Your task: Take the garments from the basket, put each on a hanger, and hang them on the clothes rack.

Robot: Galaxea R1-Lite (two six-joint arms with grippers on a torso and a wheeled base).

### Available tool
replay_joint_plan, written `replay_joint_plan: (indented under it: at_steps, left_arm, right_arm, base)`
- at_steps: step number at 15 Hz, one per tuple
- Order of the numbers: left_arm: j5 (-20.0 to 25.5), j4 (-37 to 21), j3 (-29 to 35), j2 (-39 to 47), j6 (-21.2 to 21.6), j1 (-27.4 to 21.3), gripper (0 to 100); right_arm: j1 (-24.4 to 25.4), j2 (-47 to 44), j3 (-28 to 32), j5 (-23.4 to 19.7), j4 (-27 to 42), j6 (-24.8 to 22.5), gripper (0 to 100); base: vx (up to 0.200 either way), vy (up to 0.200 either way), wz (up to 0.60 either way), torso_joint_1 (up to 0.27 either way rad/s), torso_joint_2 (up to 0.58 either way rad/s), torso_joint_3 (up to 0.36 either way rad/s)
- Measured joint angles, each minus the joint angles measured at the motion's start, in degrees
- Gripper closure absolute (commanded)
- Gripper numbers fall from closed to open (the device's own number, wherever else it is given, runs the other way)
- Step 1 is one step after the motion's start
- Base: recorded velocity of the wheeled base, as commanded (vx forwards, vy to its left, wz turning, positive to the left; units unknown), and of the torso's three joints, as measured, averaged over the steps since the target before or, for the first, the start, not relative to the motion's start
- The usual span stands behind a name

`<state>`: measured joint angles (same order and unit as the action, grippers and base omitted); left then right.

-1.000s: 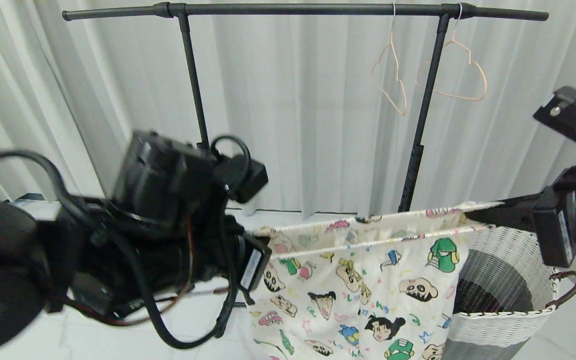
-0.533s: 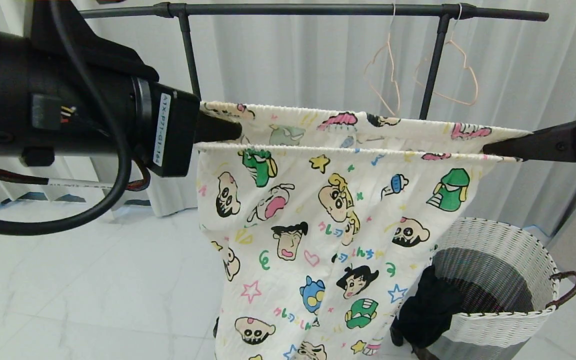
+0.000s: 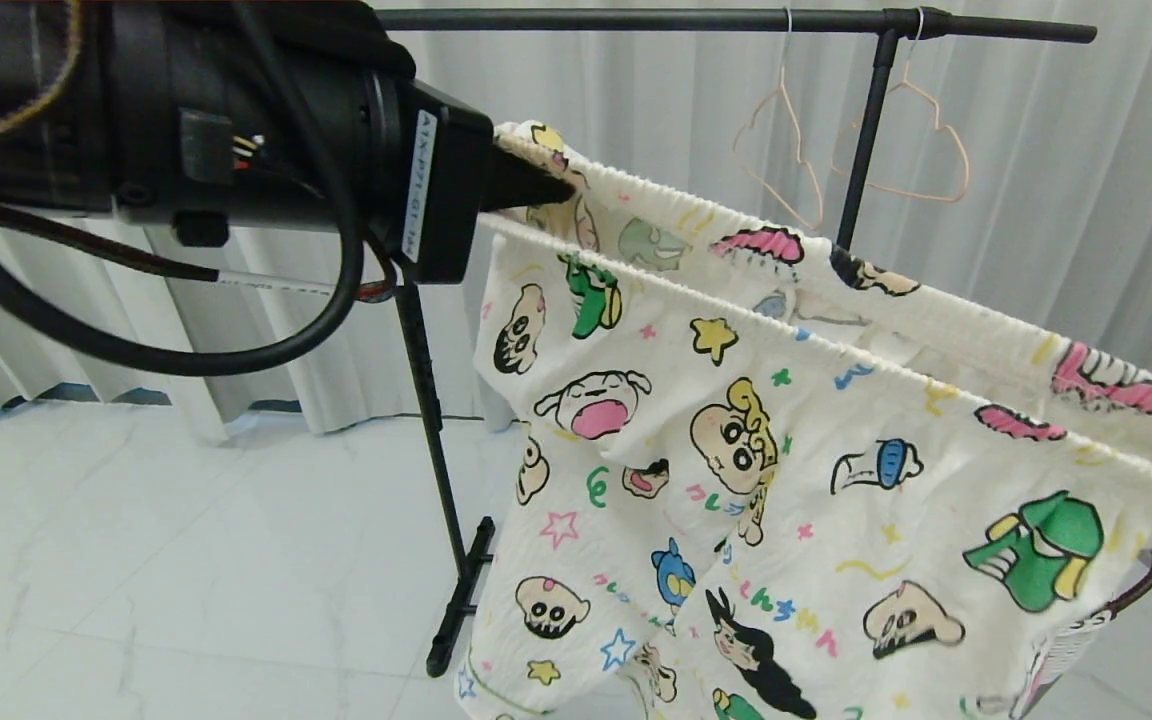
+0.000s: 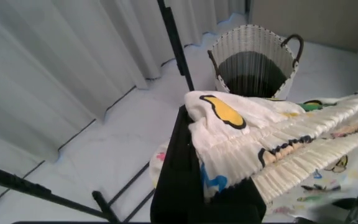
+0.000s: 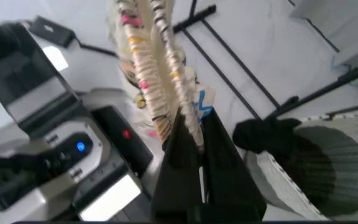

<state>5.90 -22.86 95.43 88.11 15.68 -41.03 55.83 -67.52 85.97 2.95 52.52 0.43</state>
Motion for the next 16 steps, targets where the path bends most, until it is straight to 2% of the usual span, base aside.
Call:
replay_joint_plan:
  at_steps: [2,5,8,10,12,14,16]
  left_arm:
    - [-0.02,0.17,0.29,1.05,-0.57,-0.02,100]
    - [-0.43,0.01,1.07,1.6,-4.0,-0.02,100]
    - [-1.45,-6.92,1.45,0.37,-13.74,-2.01,100]
    - [-3.58,-14.42,1.56,-1.82,-21.36,-6.6,100]
    - [-4.45,-19.1,0.55,-4.82,-25.99,-11.08,100]
    - [-4.82,-20.33,-2.1,-7.24,-27.14,-13.84,100]
    - [-7.78,-20.53,-4.08,-8.42,-26.98,-14.34,100]
  right_arm:
    - [1.68,0.74,-0.46,2.77,0.11,0.09,100]
    - [1.79,0.88,-0.48,3.89,-0.44,0.46,100]
    - [-1.32,-0.67,0.05,4.24,-4.89,0.46,100]
    - [-4.01,-3.62,3.96,4.0,-6.24,0.37,100]
    - [-5.95,-8.11,10.19,3.72,-7.46,0.3,100]
    - [-6.78,-12.68,16.21,3.51,-8.07,0.28,100]
    - [-7.08,-15.85,19.1,3.45,-7.52,0.26,100]
  base:
    - [0.0,0.0,0.0,0.0,0.0,0.0]
    - [0.0,0.0,0.0,0.0,0.0,0.0]
    - [0.0,0.0,0.0,0.0,0.0,0.0]
    - [0.0,0.0,0.0,0.0,0.0,0.0]
    - [0.0,0.0,0.0,0.0,0.0,0.0]
    - [0.0,0.0,0.0,0.0,0.0,0.0]
    - [0.0,0.0,0.0,0.0,0.0,0.0]
